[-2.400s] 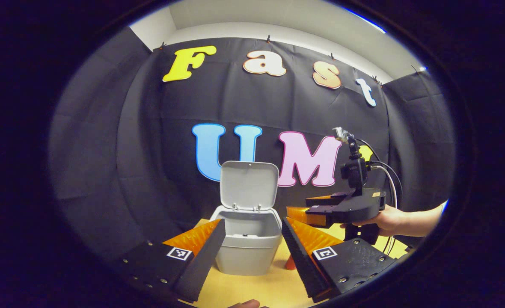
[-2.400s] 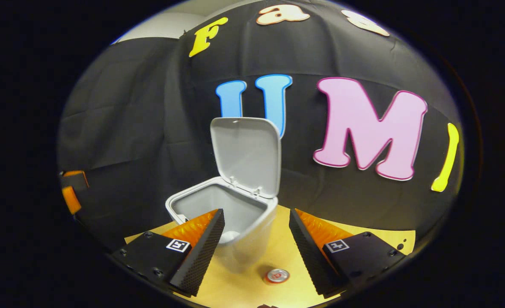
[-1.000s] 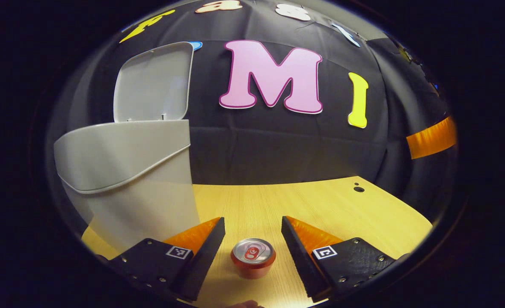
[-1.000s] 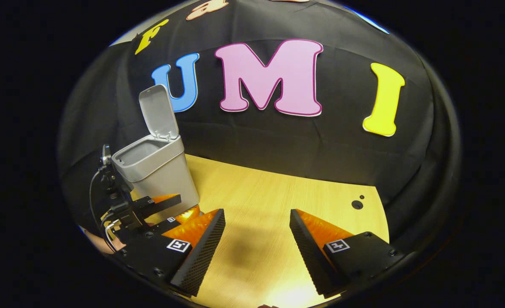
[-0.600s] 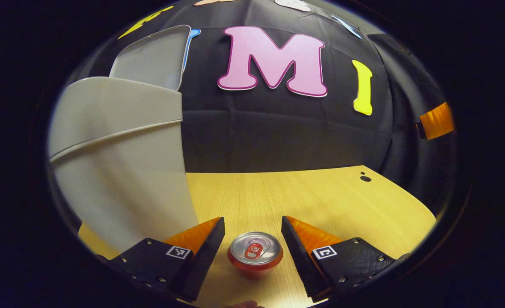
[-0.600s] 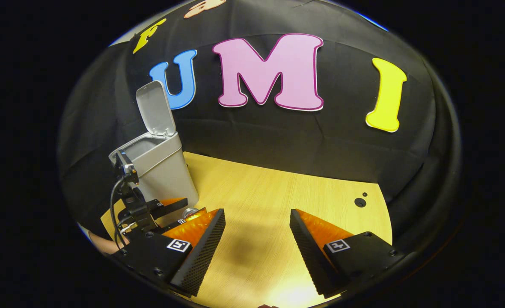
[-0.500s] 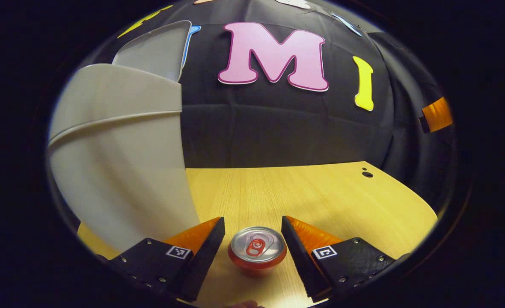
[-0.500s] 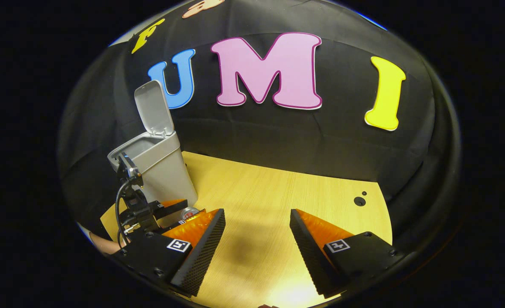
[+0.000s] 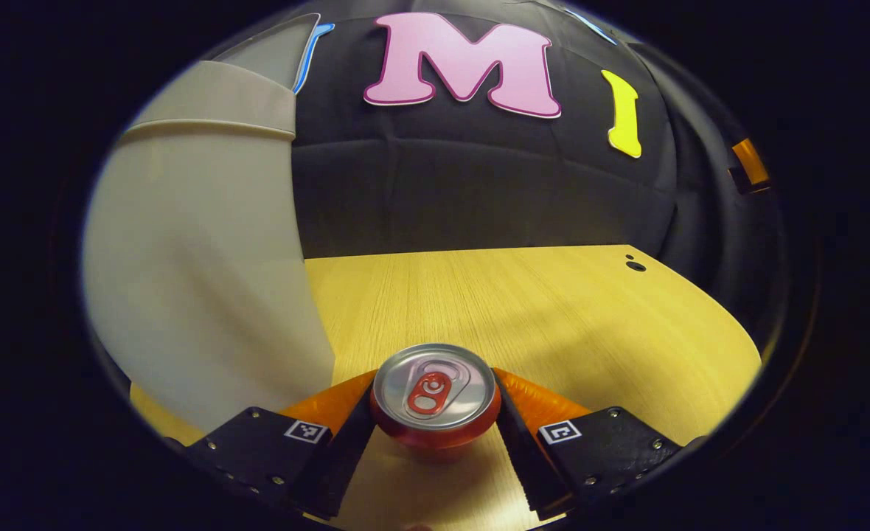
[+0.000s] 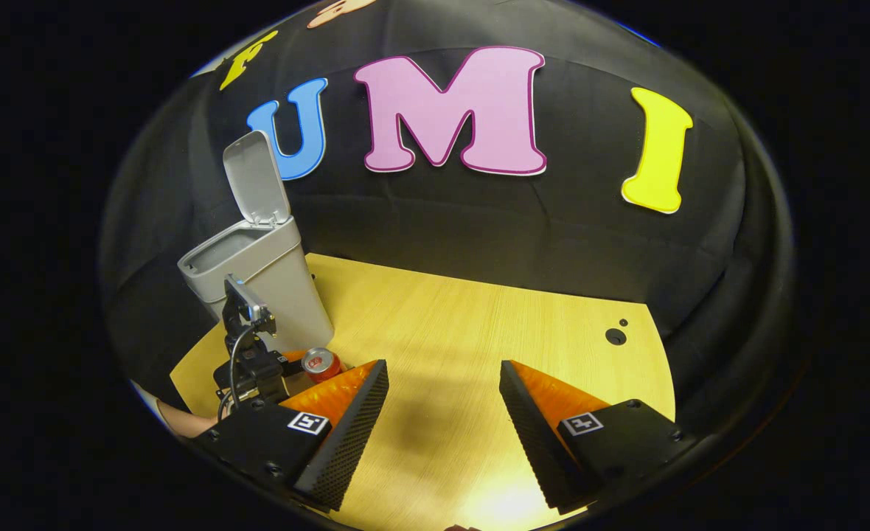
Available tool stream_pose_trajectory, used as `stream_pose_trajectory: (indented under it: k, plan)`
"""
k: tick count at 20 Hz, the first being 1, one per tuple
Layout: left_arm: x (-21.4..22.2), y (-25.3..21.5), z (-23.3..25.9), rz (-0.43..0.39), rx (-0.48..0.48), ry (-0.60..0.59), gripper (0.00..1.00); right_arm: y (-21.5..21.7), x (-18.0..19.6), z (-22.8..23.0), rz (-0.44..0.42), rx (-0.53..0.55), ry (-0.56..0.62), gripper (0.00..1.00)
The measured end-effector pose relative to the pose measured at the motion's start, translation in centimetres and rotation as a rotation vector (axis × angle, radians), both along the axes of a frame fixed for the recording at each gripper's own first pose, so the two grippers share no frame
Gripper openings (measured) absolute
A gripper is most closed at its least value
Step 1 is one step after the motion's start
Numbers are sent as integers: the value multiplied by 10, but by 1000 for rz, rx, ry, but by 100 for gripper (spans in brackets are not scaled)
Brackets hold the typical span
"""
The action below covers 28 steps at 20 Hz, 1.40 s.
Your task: Press the lid of the desktop garbage bin to open it, pick up the crumpled paper on the desktop and throw it into the bin, then pick up the pop can on the desktop and drop it into the bin, and finally close the garbage bin lid.
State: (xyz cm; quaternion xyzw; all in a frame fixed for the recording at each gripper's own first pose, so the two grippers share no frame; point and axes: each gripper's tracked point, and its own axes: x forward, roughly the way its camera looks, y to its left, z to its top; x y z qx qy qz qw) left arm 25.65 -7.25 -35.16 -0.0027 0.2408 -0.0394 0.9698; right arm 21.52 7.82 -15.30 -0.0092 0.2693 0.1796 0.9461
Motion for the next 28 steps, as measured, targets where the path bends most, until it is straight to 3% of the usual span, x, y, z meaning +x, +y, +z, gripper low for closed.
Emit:
stream_pose_trajectory:
  k: [6, 14, 22, 28]
  plan:
    - [-7, 0, 17, -9, -3, 7, 85, 0, -4, -1, -10, 10, 5, 98]
    - [-22, -9, 144, -50, -17, -166, 84, 6, -15, 13, -22, 46, -23, 98]
    - [-18, 44, 297, 42, -97, -290, 84, -1, -40, 28, -38, 41, -64, 98]
    - [-9, 124, 363, 116, 6, -401, 83, 3, -51, 47, -43, 38, -106, 98]
